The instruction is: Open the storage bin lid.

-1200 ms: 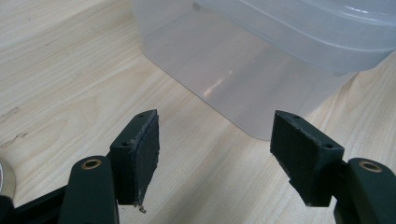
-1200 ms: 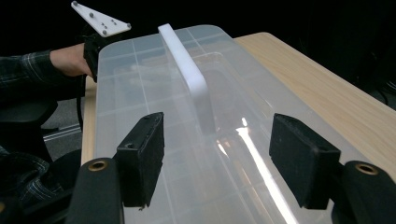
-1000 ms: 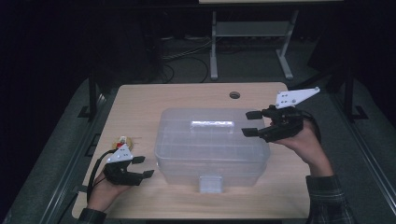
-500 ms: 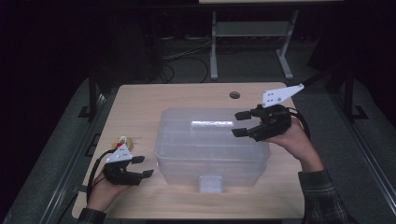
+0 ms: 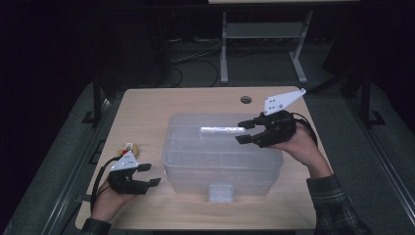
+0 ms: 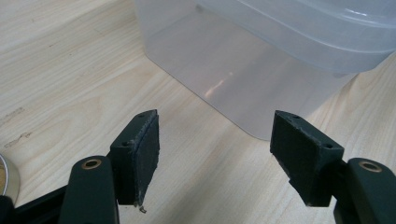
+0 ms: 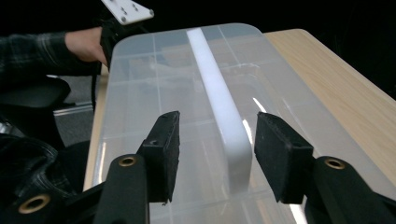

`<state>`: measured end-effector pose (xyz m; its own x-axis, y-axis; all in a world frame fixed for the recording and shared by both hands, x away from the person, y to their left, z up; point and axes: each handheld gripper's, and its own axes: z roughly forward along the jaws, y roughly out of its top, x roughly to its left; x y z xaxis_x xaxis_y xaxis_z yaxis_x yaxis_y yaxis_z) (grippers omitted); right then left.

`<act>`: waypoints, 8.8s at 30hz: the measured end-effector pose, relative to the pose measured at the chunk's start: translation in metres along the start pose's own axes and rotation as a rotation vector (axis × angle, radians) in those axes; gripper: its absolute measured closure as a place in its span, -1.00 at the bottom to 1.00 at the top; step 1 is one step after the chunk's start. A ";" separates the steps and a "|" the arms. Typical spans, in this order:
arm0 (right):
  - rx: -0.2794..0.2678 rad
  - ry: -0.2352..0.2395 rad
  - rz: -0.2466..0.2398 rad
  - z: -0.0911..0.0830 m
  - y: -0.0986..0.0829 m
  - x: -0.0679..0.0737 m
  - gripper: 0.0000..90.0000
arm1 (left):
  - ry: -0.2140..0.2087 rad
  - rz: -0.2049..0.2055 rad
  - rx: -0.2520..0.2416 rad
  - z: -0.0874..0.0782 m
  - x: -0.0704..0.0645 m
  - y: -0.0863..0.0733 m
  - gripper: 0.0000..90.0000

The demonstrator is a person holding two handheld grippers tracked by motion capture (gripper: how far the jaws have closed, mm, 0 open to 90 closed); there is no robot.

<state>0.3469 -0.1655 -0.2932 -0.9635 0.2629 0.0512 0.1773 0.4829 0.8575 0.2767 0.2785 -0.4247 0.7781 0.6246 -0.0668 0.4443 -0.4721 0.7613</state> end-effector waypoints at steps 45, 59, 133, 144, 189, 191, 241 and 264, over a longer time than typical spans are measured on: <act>0.030 0.039 -0.016 -0.006 0.010 -0.018 0.72 | -0.004 0.006 -0.002 -0.001 0.001 0.000 -0.27; 0.015 0.083 0.028 -0.008 0.015 -0.035 0.73 | -0.007 0.006 -0.004 -0.002 0.001 0.000 -0.24; 0.014 0.160 0.199 -0.008 0.034 -0.095 0.70 | -0.109 0.175 -0.301 -0.030 -0.034 0.050 1.00; 0.021 0.153 0.196 -0.008 0.035 -0.094 0.70 | -0.108 0.188 -0.318 -0.020 -0.035 0.057 1.00; -0.116 -0.265 0.205 -0.089 -0.008 -0.061 -0.40 | -0.079 0.239 -0.353 -0.020 -0.030 0.082 1.00; -0.122 -0.282 0.213 -0.095 -0.015 -0.057 -0.40 | -0.079 0.235 -0.353 -0.021 -0.030 0.083 1.00; -0.105 -0.194 0.228 -0.079 -0.096 0.022 1.00 | -0.086 0.216 -0.354 -0.025 -0.024 0.095 1.00; -0.115 -0.250 0.227 -0.089 -0.097 0.021 0.62 | -0.072 0.208 -0.358 -0.025 -0.019 0.101 1.00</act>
<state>0.2913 -0.2810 -0.3292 -0.8208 0.5556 0.1326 0.3441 0.2956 0.8912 0.2958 0.2343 -0.3302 0.8695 0.4879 0.0771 0.1016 -0.3294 0.9387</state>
